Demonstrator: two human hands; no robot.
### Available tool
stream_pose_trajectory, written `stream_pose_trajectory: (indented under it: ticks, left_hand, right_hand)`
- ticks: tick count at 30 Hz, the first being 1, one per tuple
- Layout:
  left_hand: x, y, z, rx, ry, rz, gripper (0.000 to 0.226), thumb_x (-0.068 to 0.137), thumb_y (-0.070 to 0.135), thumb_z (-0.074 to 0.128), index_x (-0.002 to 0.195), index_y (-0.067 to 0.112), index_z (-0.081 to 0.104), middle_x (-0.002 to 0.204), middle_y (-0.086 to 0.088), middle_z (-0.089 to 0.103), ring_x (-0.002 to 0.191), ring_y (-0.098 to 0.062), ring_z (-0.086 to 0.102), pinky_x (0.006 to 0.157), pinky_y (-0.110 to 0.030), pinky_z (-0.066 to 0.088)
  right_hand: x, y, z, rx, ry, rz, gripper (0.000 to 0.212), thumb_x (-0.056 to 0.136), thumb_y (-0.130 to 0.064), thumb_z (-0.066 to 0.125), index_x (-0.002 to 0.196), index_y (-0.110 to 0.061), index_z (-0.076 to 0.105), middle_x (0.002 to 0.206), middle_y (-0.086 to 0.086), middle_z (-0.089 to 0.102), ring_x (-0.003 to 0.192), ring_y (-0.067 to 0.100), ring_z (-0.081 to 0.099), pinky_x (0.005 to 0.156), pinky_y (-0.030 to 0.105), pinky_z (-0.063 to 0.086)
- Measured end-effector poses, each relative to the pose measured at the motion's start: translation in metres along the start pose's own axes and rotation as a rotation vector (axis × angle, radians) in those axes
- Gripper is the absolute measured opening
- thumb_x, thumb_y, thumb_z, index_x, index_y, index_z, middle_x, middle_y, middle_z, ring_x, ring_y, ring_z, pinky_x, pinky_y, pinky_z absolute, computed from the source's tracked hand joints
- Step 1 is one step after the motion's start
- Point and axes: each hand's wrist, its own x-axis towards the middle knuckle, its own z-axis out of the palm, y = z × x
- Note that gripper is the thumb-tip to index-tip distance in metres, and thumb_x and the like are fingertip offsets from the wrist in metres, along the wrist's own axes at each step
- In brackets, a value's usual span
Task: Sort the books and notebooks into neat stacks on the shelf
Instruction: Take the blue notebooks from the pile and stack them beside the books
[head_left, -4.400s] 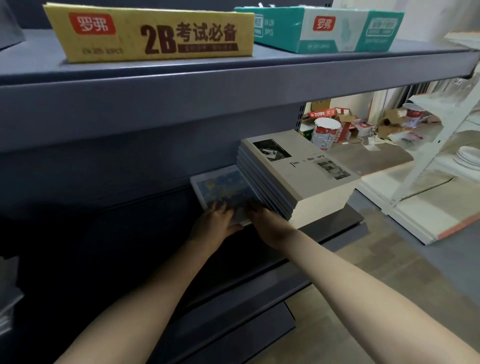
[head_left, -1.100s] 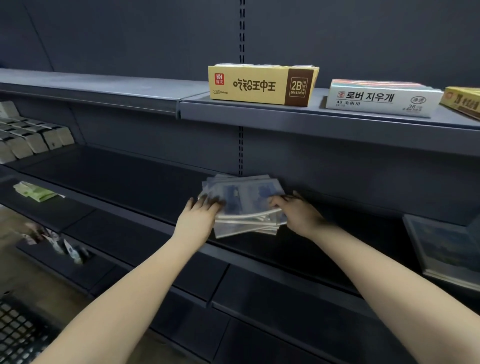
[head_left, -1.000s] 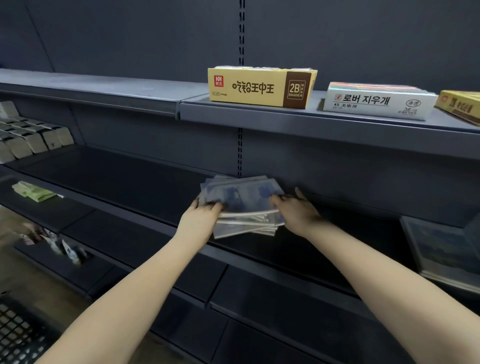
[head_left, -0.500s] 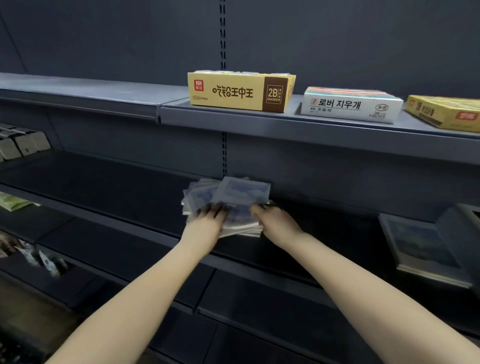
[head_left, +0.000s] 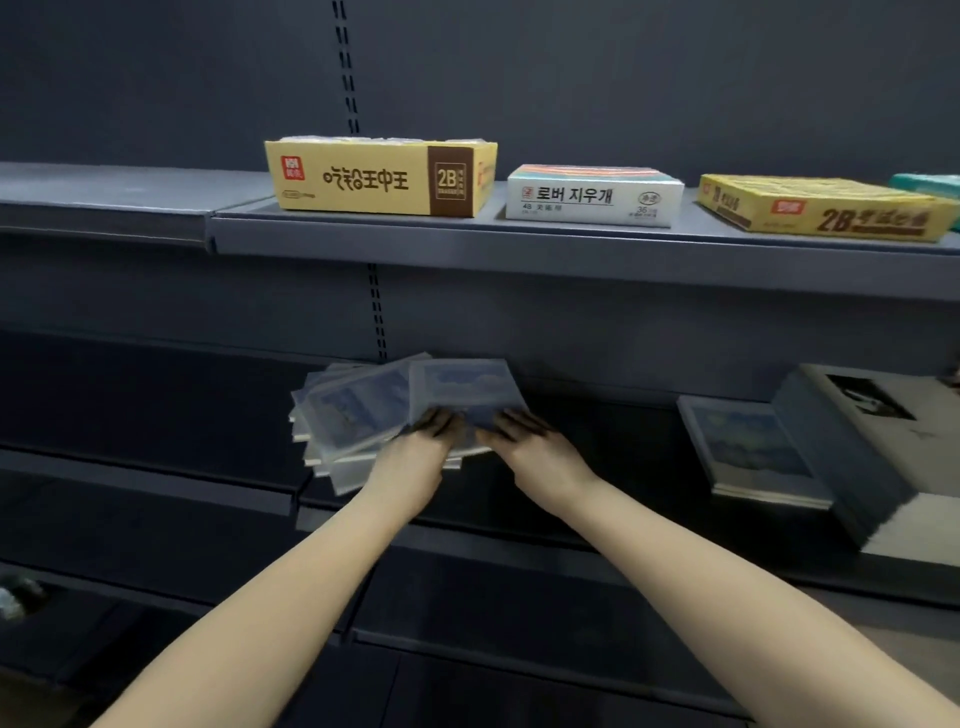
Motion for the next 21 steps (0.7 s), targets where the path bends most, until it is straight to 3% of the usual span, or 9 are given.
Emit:
stream_pose_trajectory:
  ticks: [3,5,7,12,14,16,19,21]
  left_hand:
    - [0.020,0.028,0.004,-0.063,0.009,0.078,0.072,0.047,-0.025,0.067,0.115,-0.006,0.062,0.115,-0.025,0.063,0.109,-0.041,0.060,0.076,-0.047,0.057]
    - [0.032,0.051,0.008,-0.112,-0.031,0.106,0.069,0.069,-0.019,0.056,0.134,0.002,0.048,0.137,-0.019,0.048,0.130,-0.034,0.042,0.100,-0.041,0.044]
    - [0.039,0.072,0.016,-0.138,-0.133,0.124,0.070,0.083,-0.012,0.041,0.147,0.014,0.029,0.151,-0.009,0.030,0.141,-0.025,0.023,0.112,-0.033,0.027]
    - [0.058,0.132,0.036,-0.184,-0.180,0.218,0.072,0.088,-0.010,0.040,0.150,0.020,0.020,0.156,-0.006,0.018,0.144,-0.025,0.013,0.111,-0.034,0.030]
    - [0.065,0.157,0.039,-0.220,-0.221,0.267,0.072,0.089,-0.011,0.039,0.150,0.020,0.018,0.157,-0.007,0.014,0.145,-0.026,0.010,0.114,-0.033,0.024]
    - [0.074,0.182,0.045,-0.282,-0.307,0.285,0.070,0.092,-0.008,0.037,0.151,0.022,0.016,0.158,-0.006,0.008,0.146,-0.025,0.005,0.117,-0.034,0.018]
    - [0.086,0.215,0.063,-0.290,-0.395,0.390,0.053,0.101,0.035,0.033,0.151,0.027,0.016,0.159,0.002,0.003,0.146,-0.018,0.004,0.115,-0.030,0.013]
    - [0.092,0.236,0.069,-0.187,-0.377,0.508,0.064,0.096,0.057,0.031,0.151,0.027,0.017,0.158,0.005,0.004,0.145,-0.017,0.008,0.113,-0.029,0.017]
  right_hand:
    - [-0.023,0.020,-0.010,0.003,0.075,0.009,0.063,0.043,0.021,0.073,0.101,-0.003,0.071,0.093,0.023,0.069,0.081,0.041,0.069,0.068,0.047,0.056]
    - [-0.040,0.034,-0.019,-0.024,0.107,0.012,0.065,0.041,0.020,0.074,0.101,-0.003,0.071,0.094,0.020,0.070,0.081,0.038,0.069,0.066,0.044,0.057]
    - [-0.059,0.049,-0.026,-0.073,0.078,0.056,0.071,0.036,0.018,0.077,0.102,-0.007,0.072,0.095,0.015,0.071,0.082,0.035,0.070,0.068,0.041,0.058]
    - [-0.115,0.086,-0.034,-0.160,0.039,0.174,0.068,0.040,0.016,0.072,0.104,-0.007,0.071,0.097,0.015,0.070,0.083,0.035,0.069,0.068,0.041,0.059]
    - [-0.138,0.099,-0.040,-0.232,0.021,0.228,0.050,0.055,0.009,0.061,0.101,-0.008,0.072,0.094,0.014,0.071,0.080,0.034,0.069,0.066,0.037,0.058]
    - [-0.159,0.111,-0.045,-0.270,-0.024,0.293,0.045,0.063,0.001,0.046,0.098,-0.009,0.073,0.089,0.014,0.071,0.075,0.034,0.069,0.061,0.037,0.058]
    - [-0.193,0.125,-0.050,-0.336,-0.096,0.379,0.044,0.056,0.003,0.058,0.096,-0.011,0.072,0.081,0.014,0.069,0.070,0.034,0.067,0.056,0.034,0.055]
    - [-0.212,0.131,-0.052,-0.359,-0.113,0.424,0.052,0.047,0.005,0.070,0.097,-0.011,0.072,0.078,0.012,0.068,0.068,0.033,0.067,0.053,0.032,0.053]
